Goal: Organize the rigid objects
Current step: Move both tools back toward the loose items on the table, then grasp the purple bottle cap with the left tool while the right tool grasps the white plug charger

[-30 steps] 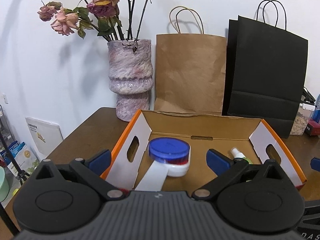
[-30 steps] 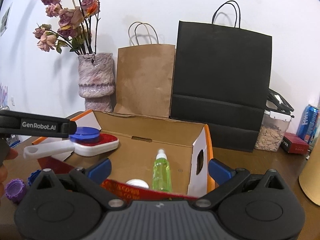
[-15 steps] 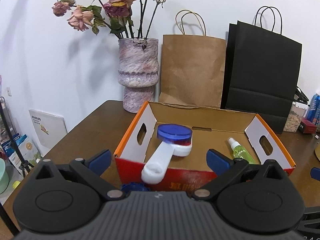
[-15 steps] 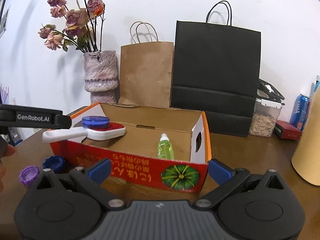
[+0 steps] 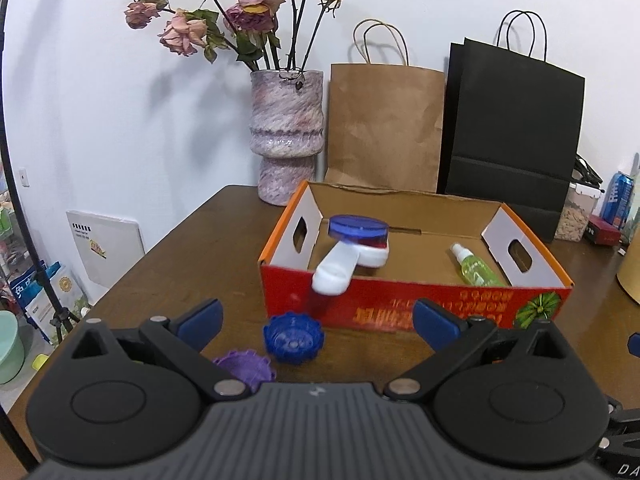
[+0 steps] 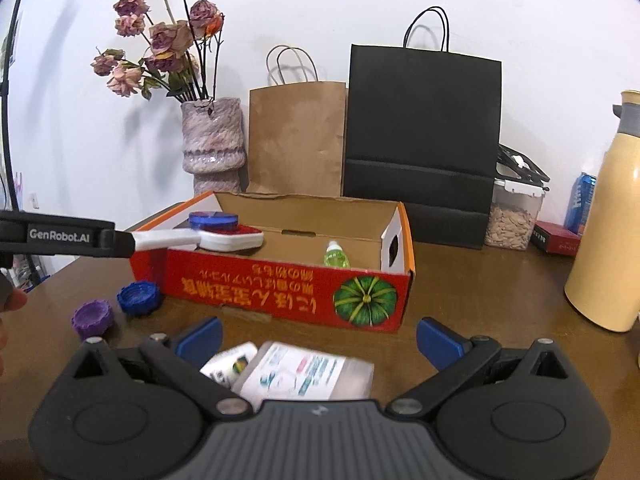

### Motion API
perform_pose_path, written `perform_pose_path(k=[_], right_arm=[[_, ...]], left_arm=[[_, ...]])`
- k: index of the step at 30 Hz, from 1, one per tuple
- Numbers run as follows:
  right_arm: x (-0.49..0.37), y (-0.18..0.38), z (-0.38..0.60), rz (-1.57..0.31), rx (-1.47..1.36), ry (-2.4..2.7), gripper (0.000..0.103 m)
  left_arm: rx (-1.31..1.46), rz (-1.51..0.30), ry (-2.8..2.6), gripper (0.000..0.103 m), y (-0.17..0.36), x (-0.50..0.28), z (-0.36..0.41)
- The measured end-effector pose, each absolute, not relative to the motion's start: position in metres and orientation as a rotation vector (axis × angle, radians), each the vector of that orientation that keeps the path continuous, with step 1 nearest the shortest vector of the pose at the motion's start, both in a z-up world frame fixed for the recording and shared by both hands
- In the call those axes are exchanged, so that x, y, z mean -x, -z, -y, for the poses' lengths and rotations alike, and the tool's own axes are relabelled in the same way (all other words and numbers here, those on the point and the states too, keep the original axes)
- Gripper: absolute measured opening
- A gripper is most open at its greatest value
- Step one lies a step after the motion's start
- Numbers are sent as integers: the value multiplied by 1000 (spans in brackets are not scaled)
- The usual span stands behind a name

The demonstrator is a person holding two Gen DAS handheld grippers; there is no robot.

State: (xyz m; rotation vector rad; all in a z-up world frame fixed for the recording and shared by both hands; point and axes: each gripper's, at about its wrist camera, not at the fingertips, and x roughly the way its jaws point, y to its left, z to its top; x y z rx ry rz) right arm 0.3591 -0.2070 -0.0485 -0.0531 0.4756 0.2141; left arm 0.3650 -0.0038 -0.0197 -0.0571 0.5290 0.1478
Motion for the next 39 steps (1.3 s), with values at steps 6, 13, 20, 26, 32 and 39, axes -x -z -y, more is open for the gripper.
perform_pose_path(k=[6,13,20,26,32,39], right_arm=[[-336,55,207,-496,58,-207,103],[-311,65,203,-523,70,-218,103],[-289,70,194,-532,91,-242,103],[-278,71,181,-530,104,-291,84],[-278,78,162,-566,123,-347,65],[-292,89,148,-616,144,-322,60]], left_arm=[[38,-548,-139,103,27,-342,3],[30,-578,-125,103,39,-318,1],[21,-608,-119,103,52,-297,-3],[11,-625,-121,103,59,-281,-11],[22,-641,-130,103,64,-270,-26],[35,-639,-137,103,65,-263,-44]])
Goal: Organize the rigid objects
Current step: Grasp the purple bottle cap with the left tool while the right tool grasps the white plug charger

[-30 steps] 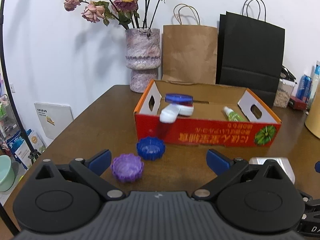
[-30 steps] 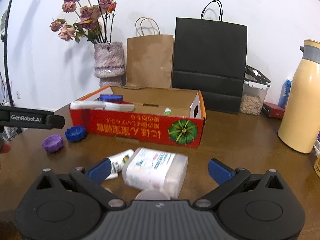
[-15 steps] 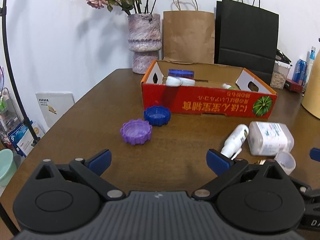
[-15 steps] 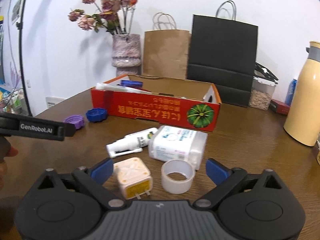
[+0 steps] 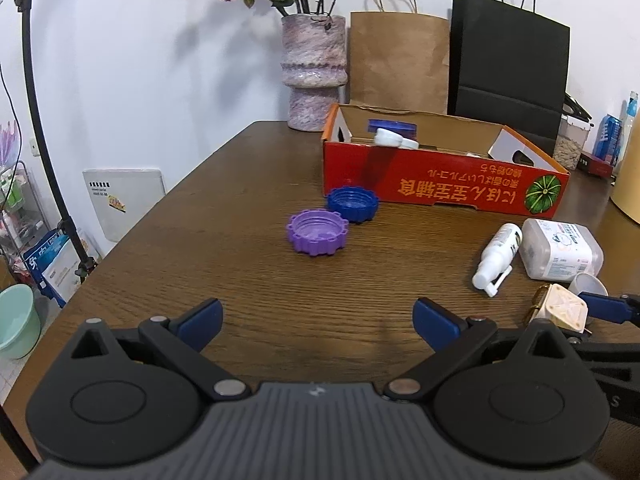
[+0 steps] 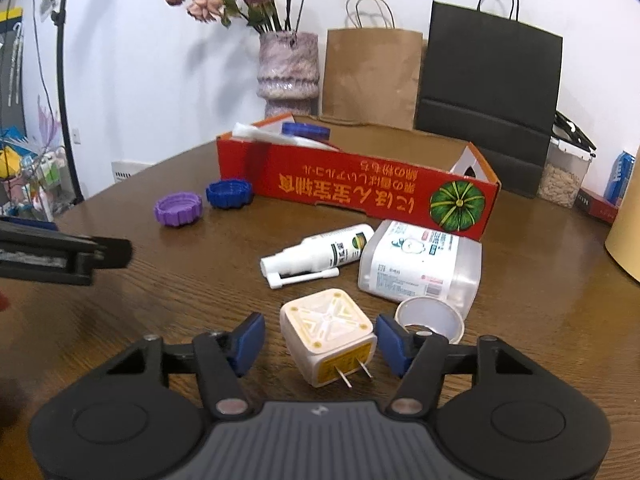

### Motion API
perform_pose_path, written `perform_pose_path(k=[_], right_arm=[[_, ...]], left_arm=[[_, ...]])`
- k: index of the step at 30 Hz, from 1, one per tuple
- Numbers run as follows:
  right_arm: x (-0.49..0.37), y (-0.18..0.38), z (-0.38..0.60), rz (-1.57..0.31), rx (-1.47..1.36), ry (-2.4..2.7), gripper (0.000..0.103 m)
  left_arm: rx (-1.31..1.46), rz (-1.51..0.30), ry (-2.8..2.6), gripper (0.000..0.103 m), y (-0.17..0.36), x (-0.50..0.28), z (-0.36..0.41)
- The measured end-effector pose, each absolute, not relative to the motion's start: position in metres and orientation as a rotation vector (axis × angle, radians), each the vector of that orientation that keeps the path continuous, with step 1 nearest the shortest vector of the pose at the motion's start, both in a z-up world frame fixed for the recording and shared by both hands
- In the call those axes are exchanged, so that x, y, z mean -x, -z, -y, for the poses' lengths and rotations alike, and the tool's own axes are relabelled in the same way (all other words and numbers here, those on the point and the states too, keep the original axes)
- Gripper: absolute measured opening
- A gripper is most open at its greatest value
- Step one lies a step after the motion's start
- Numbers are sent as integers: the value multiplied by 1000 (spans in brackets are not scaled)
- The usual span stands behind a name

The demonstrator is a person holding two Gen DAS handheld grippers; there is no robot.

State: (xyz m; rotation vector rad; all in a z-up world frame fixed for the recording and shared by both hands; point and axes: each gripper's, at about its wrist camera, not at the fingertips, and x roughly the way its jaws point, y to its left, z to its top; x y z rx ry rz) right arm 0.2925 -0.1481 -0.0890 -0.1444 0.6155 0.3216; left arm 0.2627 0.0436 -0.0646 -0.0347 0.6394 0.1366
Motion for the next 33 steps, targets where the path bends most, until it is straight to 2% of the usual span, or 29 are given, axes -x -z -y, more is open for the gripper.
perform_pose_path(k=[5,33], right_arm=[[-294,94,145,-629,159,-313,42],[-316,65,125,-470,137,-321,41]], left_arm=[[45,-637,-143,103,65,-261,-55],[10,-662,-153,103,72,-322,-76]])
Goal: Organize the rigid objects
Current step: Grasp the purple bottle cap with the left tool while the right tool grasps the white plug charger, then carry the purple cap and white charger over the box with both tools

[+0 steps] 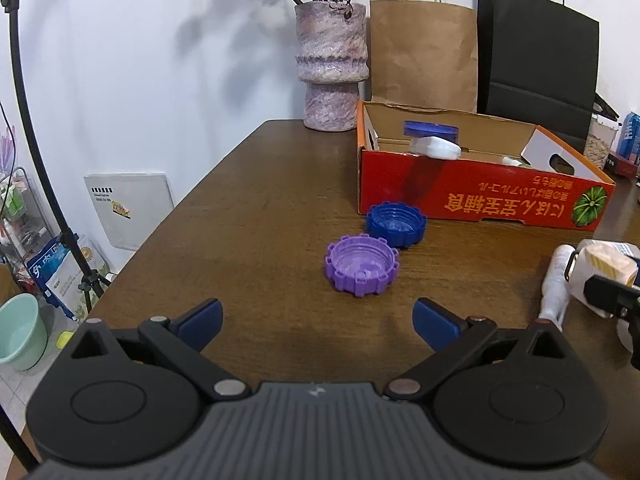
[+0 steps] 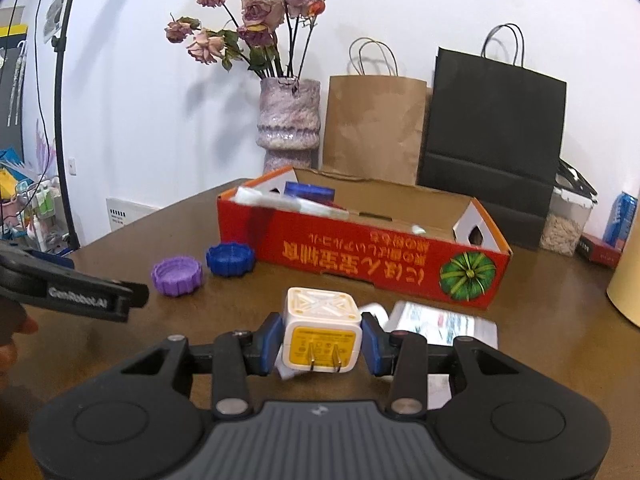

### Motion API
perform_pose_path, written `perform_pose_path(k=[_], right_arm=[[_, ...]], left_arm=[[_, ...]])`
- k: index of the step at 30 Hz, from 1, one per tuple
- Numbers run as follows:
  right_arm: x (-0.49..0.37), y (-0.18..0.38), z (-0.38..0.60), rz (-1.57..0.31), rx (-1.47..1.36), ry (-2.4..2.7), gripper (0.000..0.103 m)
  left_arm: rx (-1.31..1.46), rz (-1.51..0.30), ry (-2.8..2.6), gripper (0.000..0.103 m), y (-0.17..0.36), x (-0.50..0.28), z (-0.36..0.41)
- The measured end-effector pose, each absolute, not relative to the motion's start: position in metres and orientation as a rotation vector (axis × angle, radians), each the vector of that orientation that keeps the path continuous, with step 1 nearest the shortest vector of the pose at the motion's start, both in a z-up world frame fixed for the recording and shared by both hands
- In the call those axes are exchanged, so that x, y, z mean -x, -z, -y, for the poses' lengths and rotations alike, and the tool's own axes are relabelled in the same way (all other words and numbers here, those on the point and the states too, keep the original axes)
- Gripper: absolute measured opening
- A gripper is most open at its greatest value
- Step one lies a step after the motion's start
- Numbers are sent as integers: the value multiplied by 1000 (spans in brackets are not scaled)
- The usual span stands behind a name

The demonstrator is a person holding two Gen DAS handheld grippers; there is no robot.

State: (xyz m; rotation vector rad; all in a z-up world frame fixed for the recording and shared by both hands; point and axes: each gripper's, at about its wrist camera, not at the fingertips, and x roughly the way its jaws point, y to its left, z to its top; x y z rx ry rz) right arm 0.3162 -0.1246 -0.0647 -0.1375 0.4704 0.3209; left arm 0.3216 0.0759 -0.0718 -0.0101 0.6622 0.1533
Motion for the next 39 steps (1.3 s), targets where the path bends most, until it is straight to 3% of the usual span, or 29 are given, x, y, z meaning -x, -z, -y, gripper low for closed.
perform_pose_path(k=[19,22,24,39], right_arm=[[-377,66,111,-460,140,-319,41],[-384,68,111,-460,135,-316,41],[-388,69,112,-463,129,-314,41],[-383,64,120,-429,98,-326,41]], left_arm=[[-13,-702,-162,103,96,-388,-72],[2,-705,-141,81,97,-393,-73],[21,-710,-114,56,97,-394,-75],[43,-633,-131,55,83,-379,-78]])
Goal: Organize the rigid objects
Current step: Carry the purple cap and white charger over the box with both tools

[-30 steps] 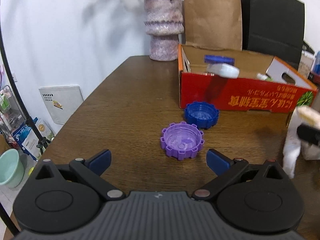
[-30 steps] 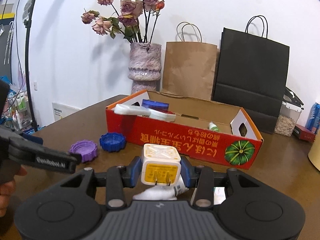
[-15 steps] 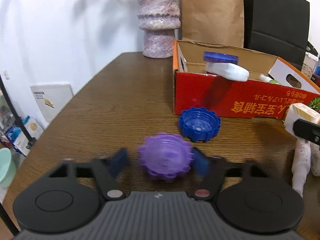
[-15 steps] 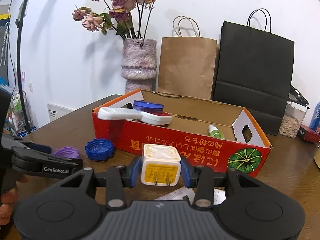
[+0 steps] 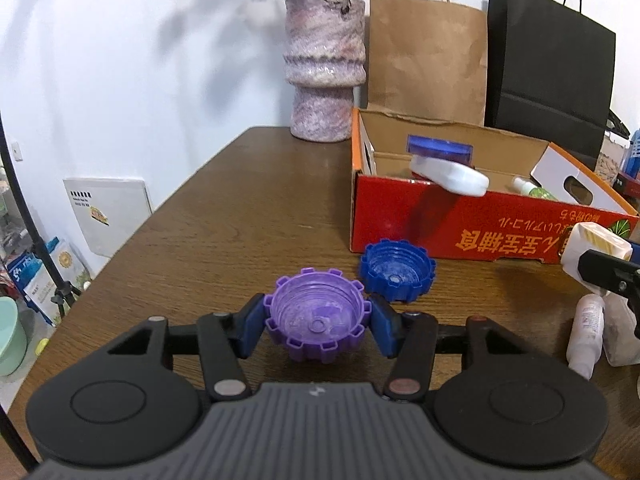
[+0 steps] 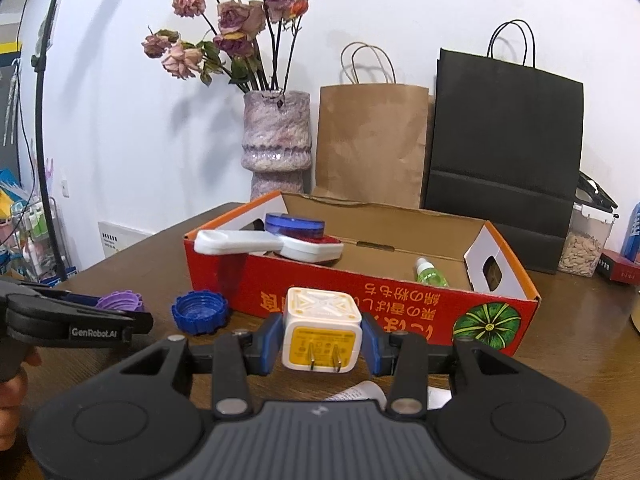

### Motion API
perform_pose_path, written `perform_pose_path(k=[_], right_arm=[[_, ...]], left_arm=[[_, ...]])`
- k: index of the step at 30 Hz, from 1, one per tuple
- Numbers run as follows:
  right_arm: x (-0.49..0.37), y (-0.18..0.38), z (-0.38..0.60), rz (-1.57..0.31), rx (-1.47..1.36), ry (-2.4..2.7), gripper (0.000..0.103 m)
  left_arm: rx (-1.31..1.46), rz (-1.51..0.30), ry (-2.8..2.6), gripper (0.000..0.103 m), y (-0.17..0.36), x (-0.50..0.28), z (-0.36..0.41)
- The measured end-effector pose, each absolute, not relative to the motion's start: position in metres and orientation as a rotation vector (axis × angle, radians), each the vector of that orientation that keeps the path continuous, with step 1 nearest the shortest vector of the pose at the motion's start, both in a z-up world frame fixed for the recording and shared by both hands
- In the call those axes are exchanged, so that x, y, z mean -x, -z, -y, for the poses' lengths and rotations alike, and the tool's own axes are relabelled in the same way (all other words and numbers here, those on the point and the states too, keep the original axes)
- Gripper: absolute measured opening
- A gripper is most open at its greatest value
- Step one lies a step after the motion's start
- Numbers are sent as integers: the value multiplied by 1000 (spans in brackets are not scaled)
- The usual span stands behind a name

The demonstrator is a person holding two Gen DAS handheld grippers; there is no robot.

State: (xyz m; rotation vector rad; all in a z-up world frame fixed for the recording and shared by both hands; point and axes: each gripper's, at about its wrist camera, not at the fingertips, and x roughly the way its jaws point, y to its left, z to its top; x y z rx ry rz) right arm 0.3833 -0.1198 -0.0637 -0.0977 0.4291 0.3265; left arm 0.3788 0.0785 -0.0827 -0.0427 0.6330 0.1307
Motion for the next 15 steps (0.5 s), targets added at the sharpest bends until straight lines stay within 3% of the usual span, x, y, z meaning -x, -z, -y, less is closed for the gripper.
perform_pose_path(k=[15], right_arm=[[-373,51,129,-371,71,-329,41]], left_arm=[[52,-530,-123,56,61,-349,-61]])
